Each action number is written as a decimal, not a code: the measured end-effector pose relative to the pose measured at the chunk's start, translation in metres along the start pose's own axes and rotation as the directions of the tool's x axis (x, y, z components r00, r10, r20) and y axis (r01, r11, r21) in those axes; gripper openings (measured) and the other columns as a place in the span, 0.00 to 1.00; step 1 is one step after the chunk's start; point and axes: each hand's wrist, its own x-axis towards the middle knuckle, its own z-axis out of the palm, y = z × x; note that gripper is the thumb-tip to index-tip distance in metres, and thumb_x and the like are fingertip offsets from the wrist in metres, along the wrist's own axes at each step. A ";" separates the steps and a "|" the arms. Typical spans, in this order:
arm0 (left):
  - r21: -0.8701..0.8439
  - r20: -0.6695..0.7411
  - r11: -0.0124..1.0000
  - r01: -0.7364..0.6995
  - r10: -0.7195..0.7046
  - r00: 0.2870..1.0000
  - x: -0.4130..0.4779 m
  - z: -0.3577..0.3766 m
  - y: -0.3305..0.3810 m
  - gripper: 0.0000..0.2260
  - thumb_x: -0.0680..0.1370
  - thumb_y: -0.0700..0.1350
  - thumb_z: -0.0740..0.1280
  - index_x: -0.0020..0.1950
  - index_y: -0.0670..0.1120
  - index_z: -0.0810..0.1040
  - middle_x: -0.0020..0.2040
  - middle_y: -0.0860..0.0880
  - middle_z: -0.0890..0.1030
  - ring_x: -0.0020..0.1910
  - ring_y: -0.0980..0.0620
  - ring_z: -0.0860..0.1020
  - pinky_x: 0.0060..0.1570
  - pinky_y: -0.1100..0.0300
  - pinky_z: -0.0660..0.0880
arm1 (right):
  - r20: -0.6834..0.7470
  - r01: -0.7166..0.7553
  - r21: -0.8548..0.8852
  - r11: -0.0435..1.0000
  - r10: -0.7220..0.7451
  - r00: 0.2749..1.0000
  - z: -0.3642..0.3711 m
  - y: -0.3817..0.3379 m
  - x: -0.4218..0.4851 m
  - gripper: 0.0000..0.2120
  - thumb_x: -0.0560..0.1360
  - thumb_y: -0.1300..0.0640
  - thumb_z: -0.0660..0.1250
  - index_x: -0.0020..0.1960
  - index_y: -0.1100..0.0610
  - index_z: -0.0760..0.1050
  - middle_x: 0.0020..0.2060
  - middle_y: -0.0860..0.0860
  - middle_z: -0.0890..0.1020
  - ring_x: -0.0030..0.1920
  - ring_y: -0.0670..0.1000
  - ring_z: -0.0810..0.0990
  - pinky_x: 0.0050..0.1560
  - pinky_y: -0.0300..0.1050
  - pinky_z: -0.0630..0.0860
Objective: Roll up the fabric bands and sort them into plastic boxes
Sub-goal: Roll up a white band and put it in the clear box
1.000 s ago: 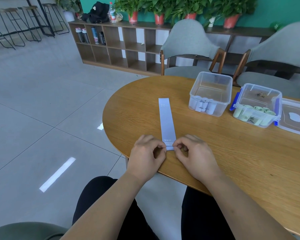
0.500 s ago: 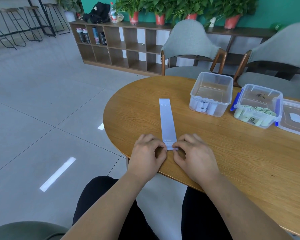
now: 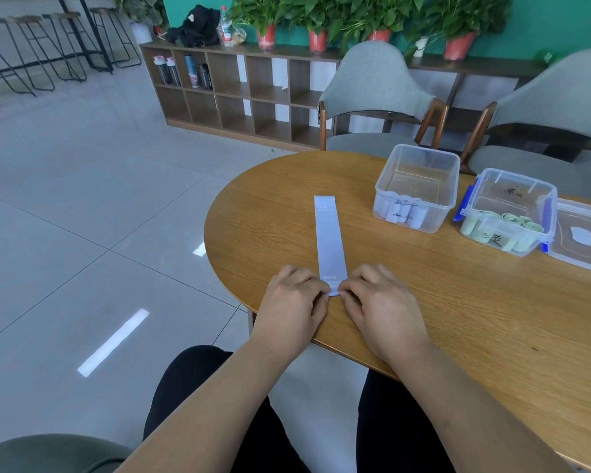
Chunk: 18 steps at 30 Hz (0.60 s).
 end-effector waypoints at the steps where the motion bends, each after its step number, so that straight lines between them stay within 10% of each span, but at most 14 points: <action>1: 0.016 0.020 1.000 -0.003 0.003 1.000 0.002 0.000 0.000 0.05 0.80 0.45 0.69 0.51 0.49 0.85 0.48 0.55 0.80 0.50 0.49 0.75 0.50 0.48 0.77 | 0.002 0.001 0.003 1.000 -0.001 1.000 0.000 0.000 0.000 0.02 0.79 0.53 0.72 0.50 0.49 0.84 0.47 0.42 0.78 0.49 0.49 0.77 0.43 0.46 0.76; 18: 0.040 0.102 0.999 -0.011 0.007 0.995 0.019 -0.006 -0.003 0.05 0.80 0.41 0.69 0.50 0.50 0.82 0.45 0.54 0.81 0.48 0.49 0.74 0.49 0.52 0.76 | 0.147 -0.020 0.038 0.999 0.014 0.989 0.000 0.007 0.016 0.04 0.82 0.51 0.67 0.53 0.47 0.81 0.47 0.44 0.79 0.50 0.50 0.79 0.47 0.44 0.71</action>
